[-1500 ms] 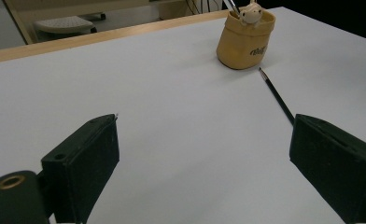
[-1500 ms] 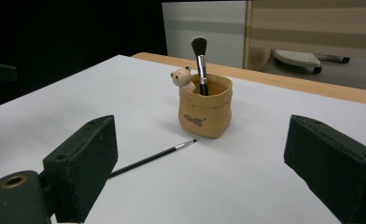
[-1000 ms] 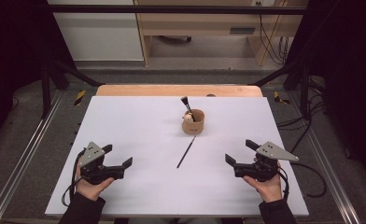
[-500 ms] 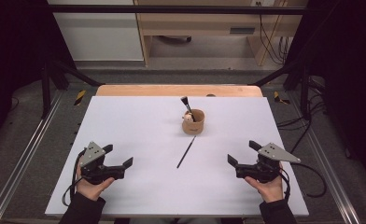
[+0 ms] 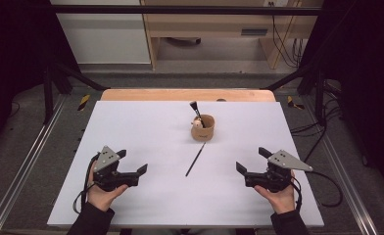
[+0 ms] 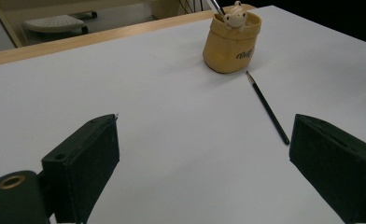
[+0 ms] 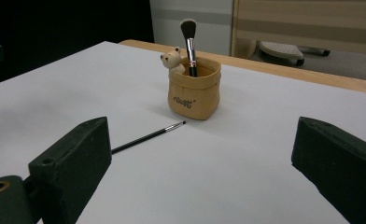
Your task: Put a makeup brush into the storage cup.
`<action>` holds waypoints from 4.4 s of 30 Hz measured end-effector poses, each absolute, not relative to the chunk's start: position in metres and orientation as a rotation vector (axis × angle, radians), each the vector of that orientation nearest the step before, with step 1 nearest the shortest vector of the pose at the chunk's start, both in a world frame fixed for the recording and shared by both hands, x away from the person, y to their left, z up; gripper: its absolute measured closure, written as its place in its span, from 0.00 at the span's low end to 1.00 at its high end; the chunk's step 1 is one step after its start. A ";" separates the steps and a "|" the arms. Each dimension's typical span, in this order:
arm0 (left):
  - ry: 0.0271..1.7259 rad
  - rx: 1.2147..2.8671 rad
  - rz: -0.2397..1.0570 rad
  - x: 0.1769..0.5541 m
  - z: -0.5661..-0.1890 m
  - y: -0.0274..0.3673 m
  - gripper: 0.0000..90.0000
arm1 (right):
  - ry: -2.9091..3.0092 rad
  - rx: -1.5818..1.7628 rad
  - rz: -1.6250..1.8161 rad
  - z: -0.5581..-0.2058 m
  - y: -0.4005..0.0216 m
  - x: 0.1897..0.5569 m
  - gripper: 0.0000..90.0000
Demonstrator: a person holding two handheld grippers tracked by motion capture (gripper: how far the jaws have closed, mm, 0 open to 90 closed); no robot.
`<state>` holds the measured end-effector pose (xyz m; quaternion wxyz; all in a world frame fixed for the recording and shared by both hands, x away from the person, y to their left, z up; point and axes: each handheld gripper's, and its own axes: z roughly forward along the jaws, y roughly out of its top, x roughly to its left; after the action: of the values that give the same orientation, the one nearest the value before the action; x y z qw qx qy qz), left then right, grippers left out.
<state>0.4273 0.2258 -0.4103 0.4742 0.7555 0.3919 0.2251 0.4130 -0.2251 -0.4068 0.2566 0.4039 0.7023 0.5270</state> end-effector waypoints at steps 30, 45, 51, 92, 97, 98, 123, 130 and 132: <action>0.896 2.022 0.441 0.459 -0.414 0.138 0.16 | 1.934 1.106 1.399 -0.409 -0.215 0.416 0.09; 0.892 2.146 0.382 0.480 -0.431 0.094 0.25 | 1.938 1.105 1.394 -0.410 -0.214 0.417 0.11; 0.894 2.194 0.356 0.487 -0.439 0.081 0.32 | 1.939 1.108 1.397 -0.410 -0.213 0.417 0.11; 0.900 2.372 0.267 0.500 -0.463 0.063 0.94 | 1.955 1.107 1.388 -0.413 -0.210 0.417 0.11; 0.888 2.385 0.275 0.500 -0.462 0.062 0.88 | 1.956 1.106 1.388 -0.413 -0.210 0.417 0.11; 0.883 2.387 0.287 0.500 -0.461 0.062 0.87 | 1.956 1.107 1.389 -0.412 -0.210 0.417 0.11; 0.827 2.521 0.296 0.524 -0.455 0.031 0.83 | 1.944 1.113 1.394 -0.411 -0.215 0.417 0.12; 0.836 2.527 0.254 0.525 -0.455 0.032 0.89 | 1.947 1.110 1.394 -0.411 -0.214 0.417 0.12; 0.849 2.523 0.238 0.525 -0.455 0.032 0.91 | 1.946 1.112 1.394 -0.411 -0.214 0.417 0.12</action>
<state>0.5251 0.0323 -0.4550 0.2323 0.9182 0.3089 0.0865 0.4172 -0.2143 -0.4108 0.2485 0.4079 0.7142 0.5117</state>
